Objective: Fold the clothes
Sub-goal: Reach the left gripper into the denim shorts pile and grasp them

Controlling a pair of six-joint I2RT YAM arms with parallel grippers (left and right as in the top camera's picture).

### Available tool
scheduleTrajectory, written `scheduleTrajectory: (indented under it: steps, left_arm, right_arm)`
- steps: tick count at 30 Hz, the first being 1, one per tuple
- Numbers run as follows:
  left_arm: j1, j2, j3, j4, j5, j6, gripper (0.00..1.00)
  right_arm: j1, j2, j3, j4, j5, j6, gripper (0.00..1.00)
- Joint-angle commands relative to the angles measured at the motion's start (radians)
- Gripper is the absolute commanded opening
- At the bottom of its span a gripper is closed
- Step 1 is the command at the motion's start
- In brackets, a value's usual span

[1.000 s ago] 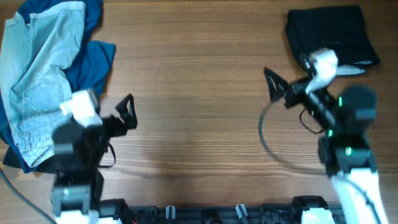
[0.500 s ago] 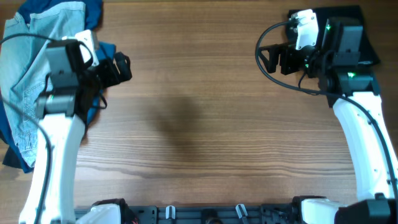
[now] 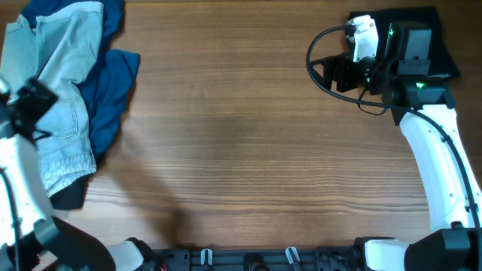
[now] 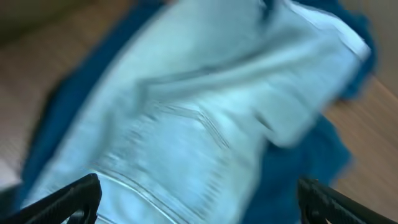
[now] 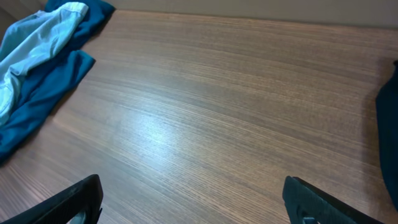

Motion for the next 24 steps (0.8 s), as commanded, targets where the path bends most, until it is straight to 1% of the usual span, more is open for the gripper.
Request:
scheduleTrajectory:
  steps: [1,4,7,13,18,19,22,24]
  left_arm:
    - [0.091,0.088,0.014,0.061,-0.015,0.128,0.99]
    - [0.126,0.174,0.014,0.105,-0.015,0.268,0.98]
    - [0.142,0.250,0.014,0.137,-0.014,0.347,0.98]
    - [0.160,0.352,0.014,0.177,-0.014,0.356,0.96]
    - [0.163,0.387,0.014,0.206,-0.014,0.359,0.94]
    - [0.163,0.389,0.014,0.209,-0.014,0.359,0.92]
    - [0.163,0.393,0.014,0.216,-0.010,0.359,0.80]
    - [0.163,0.394,0.014,0.215,0.005,0.358,0.69]
  right_arm:
    - [0.004,0.013,0.022,-0.012,-0.027,-0.013,0.93]
    - [0.004,0.013,0.022,-0.018,-0.024,-0.013,0.90]
    - [0.004,0.013,0.022,-0.018,-0.023,-0.013,0.87]
    - [0.007,0.014,0.022,-0.018,-0.023,-0.013,0.84]
    - [0.008,0.014,0.022,-0.019,-0.016,-0.013,0.81]
    - [0.008,0.014,0.022,-0.019,-0.016,-0.013,0.80]
    - [0.008,0.014,0.022,-0.019,-0.016,-0.013,0.78]
    - [0.008,0.014,0.022,-0.019,-0.016,-0.013,0.76]
